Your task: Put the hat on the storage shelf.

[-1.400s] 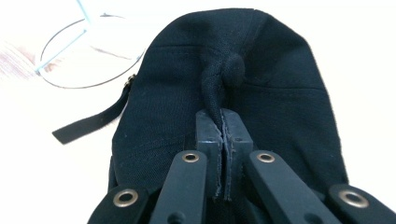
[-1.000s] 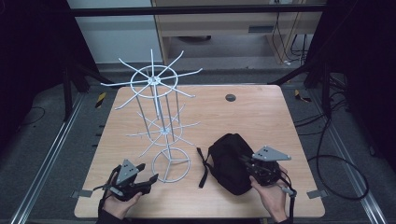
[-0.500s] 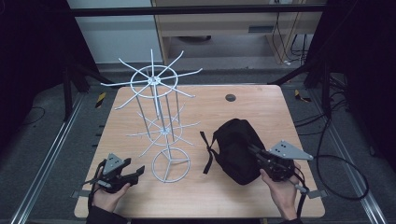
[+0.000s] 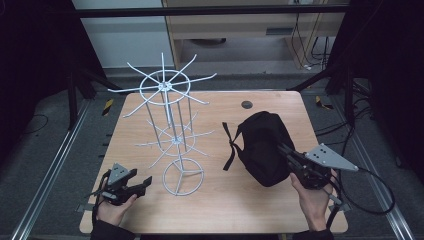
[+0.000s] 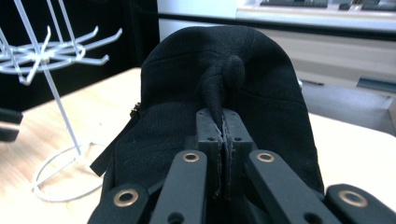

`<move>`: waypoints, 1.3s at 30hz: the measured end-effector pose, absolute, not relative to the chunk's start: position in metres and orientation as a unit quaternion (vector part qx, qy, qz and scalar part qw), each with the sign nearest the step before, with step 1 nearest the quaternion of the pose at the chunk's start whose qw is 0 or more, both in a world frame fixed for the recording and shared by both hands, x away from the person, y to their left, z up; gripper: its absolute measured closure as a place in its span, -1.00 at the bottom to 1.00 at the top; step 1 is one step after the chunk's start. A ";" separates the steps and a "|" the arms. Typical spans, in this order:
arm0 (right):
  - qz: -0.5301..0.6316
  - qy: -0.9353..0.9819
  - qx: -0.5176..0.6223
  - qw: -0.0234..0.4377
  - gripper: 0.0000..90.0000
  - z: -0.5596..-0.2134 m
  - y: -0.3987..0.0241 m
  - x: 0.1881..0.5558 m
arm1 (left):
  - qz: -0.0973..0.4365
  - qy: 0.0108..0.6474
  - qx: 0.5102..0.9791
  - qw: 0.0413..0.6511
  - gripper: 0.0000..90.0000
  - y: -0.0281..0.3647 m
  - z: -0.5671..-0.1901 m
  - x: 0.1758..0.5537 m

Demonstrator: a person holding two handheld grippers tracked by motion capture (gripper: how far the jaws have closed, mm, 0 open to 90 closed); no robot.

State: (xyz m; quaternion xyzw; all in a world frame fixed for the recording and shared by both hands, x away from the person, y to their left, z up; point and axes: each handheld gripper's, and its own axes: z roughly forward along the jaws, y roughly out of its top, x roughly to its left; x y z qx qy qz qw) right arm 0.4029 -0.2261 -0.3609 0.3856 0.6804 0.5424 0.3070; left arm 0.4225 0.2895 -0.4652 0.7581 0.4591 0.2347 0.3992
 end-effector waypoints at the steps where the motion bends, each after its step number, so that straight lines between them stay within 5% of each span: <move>1: 0.545 0.678 0.386 0.309 0.96 -0.359 -0.227 0.403 | 0.235 0.460 0.758 0.398 -0.27 0.290 -0.465 0.423; 39: 0.683 0.566 0.303 0.348 0.96 -0.280 -0.223 0.378 | 0.234 0.469 0.758 0.388 -0.29 0.293 -0.469 0.426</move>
